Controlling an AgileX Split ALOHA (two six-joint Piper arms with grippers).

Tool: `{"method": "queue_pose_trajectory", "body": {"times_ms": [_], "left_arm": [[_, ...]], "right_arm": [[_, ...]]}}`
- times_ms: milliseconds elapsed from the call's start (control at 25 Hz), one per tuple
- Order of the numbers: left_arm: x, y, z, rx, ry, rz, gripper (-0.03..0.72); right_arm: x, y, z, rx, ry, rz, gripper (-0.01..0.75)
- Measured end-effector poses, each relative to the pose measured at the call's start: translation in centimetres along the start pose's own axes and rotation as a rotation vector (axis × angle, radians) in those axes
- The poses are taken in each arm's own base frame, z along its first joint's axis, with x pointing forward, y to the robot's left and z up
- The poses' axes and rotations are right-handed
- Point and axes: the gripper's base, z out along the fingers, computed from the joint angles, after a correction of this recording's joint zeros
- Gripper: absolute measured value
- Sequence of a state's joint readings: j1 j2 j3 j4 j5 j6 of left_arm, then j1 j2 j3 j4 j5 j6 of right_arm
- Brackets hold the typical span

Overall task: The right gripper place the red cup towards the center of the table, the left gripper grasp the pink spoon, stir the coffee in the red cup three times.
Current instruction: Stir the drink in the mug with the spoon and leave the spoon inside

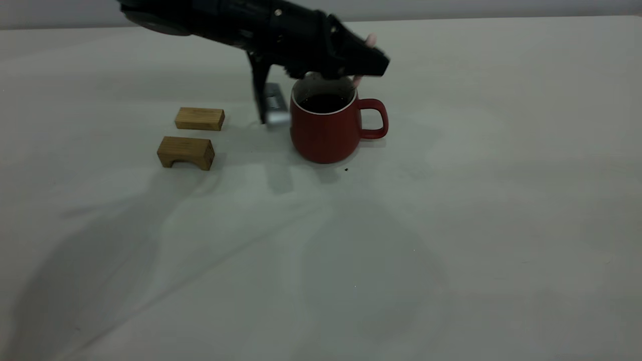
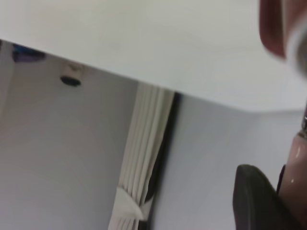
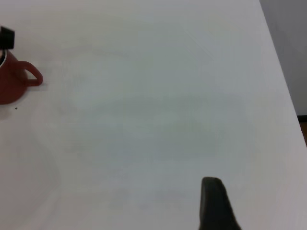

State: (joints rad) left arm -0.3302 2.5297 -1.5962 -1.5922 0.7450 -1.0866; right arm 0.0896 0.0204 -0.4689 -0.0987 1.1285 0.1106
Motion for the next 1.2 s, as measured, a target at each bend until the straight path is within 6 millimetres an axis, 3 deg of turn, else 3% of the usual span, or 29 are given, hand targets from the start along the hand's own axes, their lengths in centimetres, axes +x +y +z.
{"method": "queue_pose_trajectory", "body": {"times_ms": [160, 360, 520, 720, 960, 1200], "left_arm": [[-0.5, -1.2, -1.6, 0.029, -0.027, -0.025, 0.135], [-0.4, -2.1, -1.7, 0.124, -0.009, 0.022, 0.135], [0.4, -1.3, -0.4, 0.139, 0.029, 0.085, 0.135], [0.6, -0.1, 0.2, 0.038, 0.053, 0.126, 0.135], [-0.6, -0.9, -2.0, -0.042, 0.019, 0.066, 0.135], [-1.0, -2.9, -3.2, 0.094, 0.019, 0.016, 0.135]], "right_arm": [[0.0, 0.0, 0.0, 0.0, 0.0, 0.0, 0.492], [0.0, 0.0, 0.0, 0.0, 0.0, 0.0, 0.492], [0.0, 0.0, 0.0, 0.0, 0.0, 0.0, 0.492], [0.0, 0.0, 0.0, 0.0, 0.0, 0.0, 0.492], [0.0, 0.0, 0.0, 0.0, 0.0, 0.0, 0.492], [0.0, 0.0, 0.0, 0.0, 0.0, 0.0, 0.492]]}}
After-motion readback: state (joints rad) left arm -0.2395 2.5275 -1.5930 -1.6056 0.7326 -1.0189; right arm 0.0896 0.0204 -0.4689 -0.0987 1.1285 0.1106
